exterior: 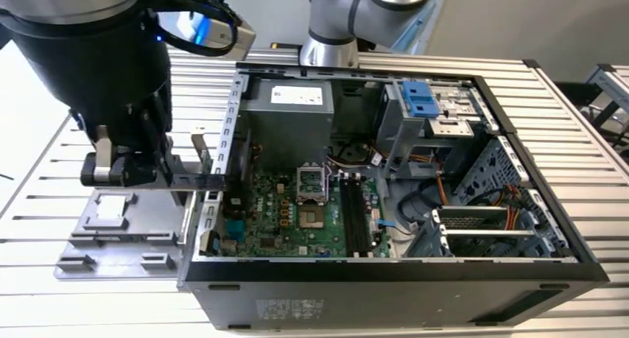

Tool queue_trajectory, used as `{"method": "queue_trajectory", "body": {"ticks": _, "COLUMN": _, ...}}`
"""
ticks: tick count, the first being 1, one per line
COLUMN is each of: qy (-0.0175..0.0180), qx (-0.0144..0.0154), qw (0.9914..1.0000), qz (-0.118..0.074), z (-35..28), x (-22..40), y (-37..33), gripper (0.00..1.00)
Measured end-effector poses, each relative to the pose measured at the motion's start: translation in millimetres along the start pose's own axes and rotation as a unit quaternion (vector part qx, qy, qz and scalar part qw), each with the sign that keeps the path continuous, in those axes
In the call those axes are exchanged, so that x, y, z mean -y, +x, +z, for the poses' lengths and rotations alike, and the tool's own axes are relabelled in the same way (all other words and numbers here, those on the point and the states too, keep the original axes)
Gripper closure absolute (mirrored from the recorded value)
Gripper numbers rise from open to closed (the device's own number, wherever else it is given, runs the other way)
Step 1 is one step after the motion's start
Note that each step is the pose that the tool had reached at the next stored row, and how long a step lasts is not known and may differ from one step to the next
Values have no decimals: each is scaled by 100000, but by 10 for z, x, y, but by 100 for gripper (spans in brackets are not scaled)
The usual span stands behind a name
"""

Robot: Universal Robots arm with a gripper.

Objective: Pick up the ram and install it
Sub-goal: 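Pick up the ram and move it above insertion slot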

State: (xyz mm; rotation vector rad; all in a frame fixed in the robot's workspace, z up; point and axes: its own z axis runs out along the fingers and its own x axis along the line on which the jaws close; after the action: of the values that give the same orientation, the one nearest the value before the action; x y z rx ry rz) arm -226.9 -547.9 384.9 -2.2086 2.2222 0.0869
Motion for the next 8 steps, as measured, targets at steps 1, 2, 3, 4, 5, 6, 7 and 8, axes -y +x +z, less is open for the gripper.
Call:
{"method": "queue_trajectory", "body": {"ticks": 1, "qy": -27, "qx": 1, "qw": 100000, "qz": 2, "z": -1, "x": 45, "y": 0, "gripper": 100}}
{"method": "queue_trajectory", "body": {"ticks": 2, "qy": -57, "qx": -3, "qw": 100000, "qz": 5, "z": -4, "x": 90, "y": -1, "gripper": 100}}
{"method": "queue_trajectory", "body": {"ticks": 3, "qy": -85, "qx": -3, "qw": 100000, "qz": 5, "z": -5, "x": 135, "y": -1, "gripper": 100}}
{"method": "queue_trajectory", "body": {"ticks": 4, "qy": -116, "qx": -4, "qw": 100000, "qz": 1, "z": -7, "x": 183, "y": -1, "gripper": 100}}
{"method": "queue_trajectory", "body": {"ticks": 5, "qy": -145, "qx": -2, "qw": 100000, "qz": 4, "z": -8, "x": 227, "y": -2, "gripper": 100}}
{"method": "queue_trajectory", "body": {"ticks": 6, "qy": -172, "qx": -2, "qw": 100000, "qz": 8, "z": -10, "x": 272, "y": -2, "gripper": 100}}
{"method": "queue_trajectory", "body": {"ticks": 7, "qy": -201, "qx": 1, "qw": 100000, "qz": 12, "z": -11, "x": 318, "y": -2, "gripper": 100}}
{"method": "queue_trajectory", "body": {"ticks": 8, "qy": -231, "qx": 0, "qw": 100000, "qz": 12, "z": -12, "x": 364, "y": -2, "gripper": 100}}
